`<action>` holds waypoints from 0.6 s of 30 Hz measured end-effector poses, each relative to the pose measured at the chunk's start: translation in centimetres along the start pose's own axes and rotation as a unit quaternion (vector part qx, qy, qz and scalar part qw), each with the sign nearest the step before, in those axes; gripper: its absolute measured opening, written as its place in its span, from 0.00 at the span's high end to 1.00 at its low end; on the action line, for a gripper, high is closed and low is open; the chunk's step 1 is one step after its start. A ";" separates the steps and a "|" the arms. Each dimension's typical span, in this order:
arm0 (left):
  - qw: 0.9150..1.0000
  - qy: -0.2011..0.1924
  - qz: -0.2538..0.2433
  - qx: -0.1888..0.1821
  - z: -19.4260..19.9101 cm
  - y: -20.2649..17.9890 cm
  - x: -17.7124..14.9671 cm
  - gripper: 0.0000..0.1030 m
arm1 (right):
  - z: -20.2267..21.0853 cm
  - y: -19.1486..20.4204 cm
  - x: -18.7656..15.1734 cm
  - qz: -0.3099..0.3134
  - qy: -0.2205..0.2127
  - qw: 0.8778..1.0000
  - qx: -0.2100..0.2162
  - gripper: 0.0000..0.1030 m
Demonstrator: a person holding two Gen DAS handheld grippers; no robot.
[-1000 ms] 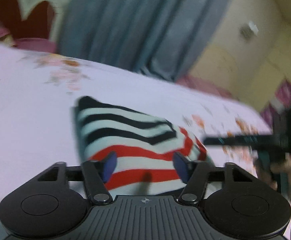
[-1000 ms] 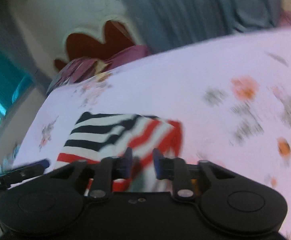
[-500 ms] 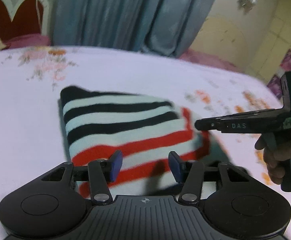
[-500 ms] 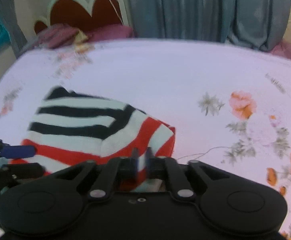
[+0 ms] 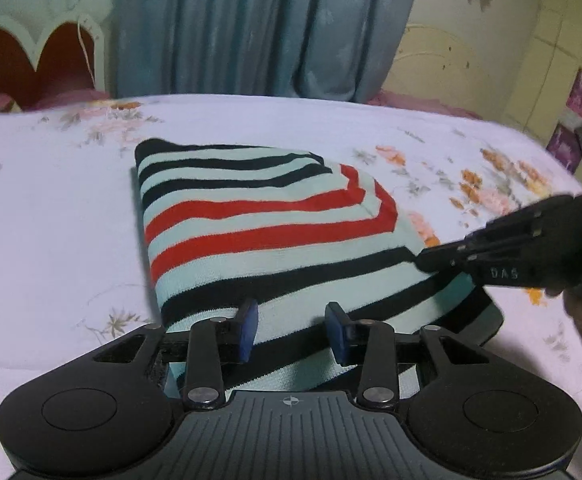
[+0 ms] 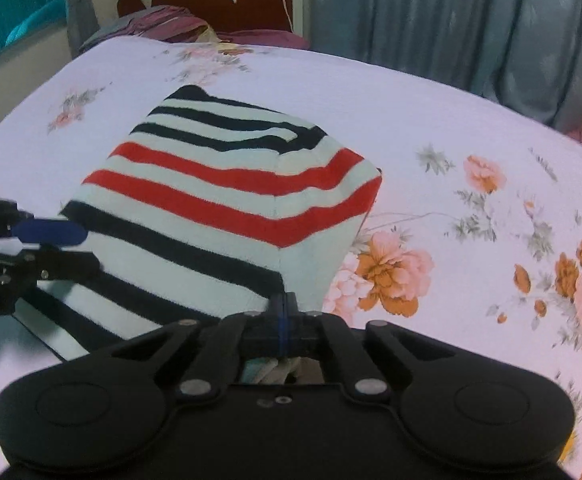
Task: Fold small clothes
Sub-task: 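Lay the folded sweater down and press it flat with both tools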
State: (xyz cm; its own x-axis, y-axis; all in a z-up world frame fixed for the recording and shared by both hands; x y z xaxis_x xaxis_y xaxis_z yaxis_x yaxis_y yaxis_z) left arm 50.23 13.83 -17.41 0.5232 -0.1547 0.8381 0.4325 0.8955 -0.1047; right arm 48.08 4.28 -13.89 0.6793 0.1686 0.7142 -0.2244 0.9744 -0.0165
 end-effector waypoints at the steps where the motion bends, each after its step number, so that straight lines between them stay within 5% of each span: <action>1: 1.000 -0.001 -0.007 0.005 0.1 -0.2 -0.1 0.63 | 0.0 -0.1 -0.1 -0.003 -0.001 1.000 0.001 1.00; 8: 1.000 -0.016 0.000 0.025 4.2 -0.9 -0.7 0.63 | 4.6 0.7 0.8 -0.033 -0.042 0.998 0.034 0.89; 18: 0.998 0.013 -0.014 0.065 4.2 -1.1 -4.4 0.63 | 3.6 1.4 -5.0 -0.047 -0.005 0.998 0.049 1.00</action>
State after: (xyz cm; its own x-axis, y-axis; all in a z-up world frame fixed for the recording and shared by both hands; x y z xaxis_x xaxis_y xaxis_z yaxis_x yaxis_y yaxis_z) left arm 44.35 15.26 -18.76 0.5311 -0.1896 0.8258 0.3488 0.9372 -0.0092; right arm 41.84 4.22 -14.96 0.6941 0.0748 0.7160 -0.2278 0.9663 0.1199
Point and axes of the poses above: each gripper's, at about its wrist camera, not at the fingertips, and z roughly against the way its jaws point, y to its left, x to its top, the point moved 7 cm from there along -z, roughly the way its jaws point, and after that the axes turned 10 degrees about -y, right-handed, at the moved point
